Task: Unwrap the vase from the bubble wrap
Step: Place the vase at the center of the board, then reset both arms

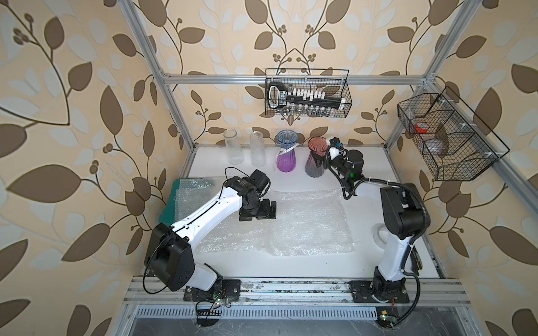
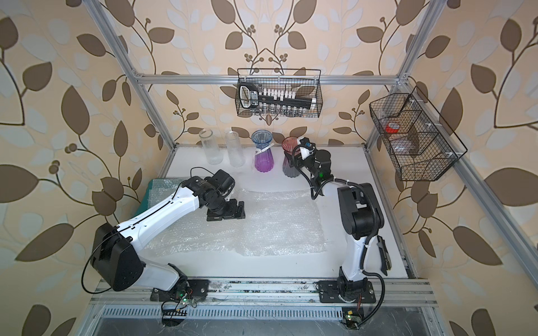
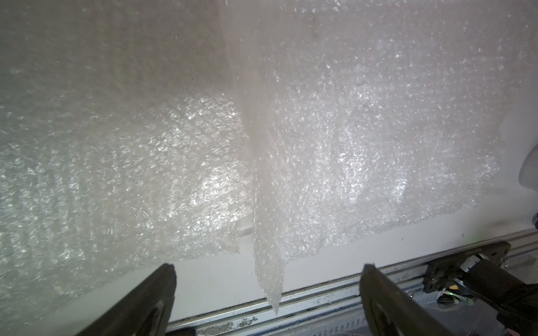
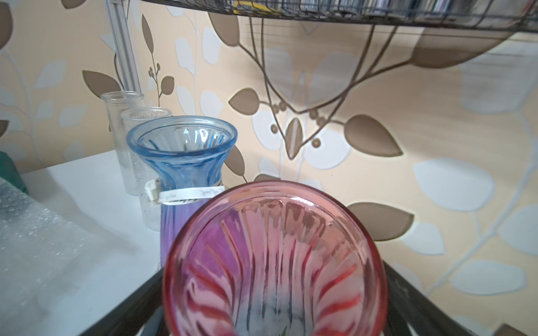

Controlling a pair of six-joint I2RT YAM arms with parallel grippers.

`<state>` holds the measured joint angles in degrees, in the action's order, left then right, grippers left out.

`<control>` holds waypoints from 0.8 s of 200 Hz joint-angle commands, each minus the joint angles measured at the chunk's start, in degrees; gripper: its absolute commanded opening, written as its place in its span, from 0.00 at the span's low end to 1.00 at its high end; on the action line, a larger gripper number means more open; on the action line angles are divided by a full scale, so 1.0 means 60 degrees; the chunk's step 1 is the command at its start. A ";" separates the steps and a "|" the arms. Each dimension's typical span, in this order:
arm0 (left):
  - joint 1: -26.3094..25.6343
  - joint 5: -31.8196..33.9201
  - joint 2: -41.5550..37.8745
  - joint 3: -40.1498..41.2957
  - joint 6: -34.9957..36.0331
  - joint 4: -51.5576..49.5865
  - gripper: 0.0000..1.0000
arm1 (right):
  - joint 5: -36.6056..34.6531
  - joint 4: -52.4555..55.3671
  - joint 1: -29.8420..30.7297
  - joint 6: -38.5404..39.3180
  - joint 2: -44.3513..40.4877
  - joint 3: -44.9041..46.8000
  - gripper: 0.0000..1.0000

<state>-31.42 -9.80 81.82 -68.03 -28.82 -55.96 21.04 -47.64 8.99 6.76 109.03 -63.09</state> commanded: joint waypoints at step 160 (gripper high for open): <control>0.1841 0.3078 -0.2193 0.1428 0.0351 0.1778 0.99 | -0.1098 0.5055 -0.1540 -0.2232 -0.6960 0.4262 0.99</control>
<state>-22.70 0.45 72.77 -62.24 -28.34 -46.19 21.47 -22.31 -0.12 -2.50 71.37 -40.95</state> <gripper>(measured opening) 0.989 0.993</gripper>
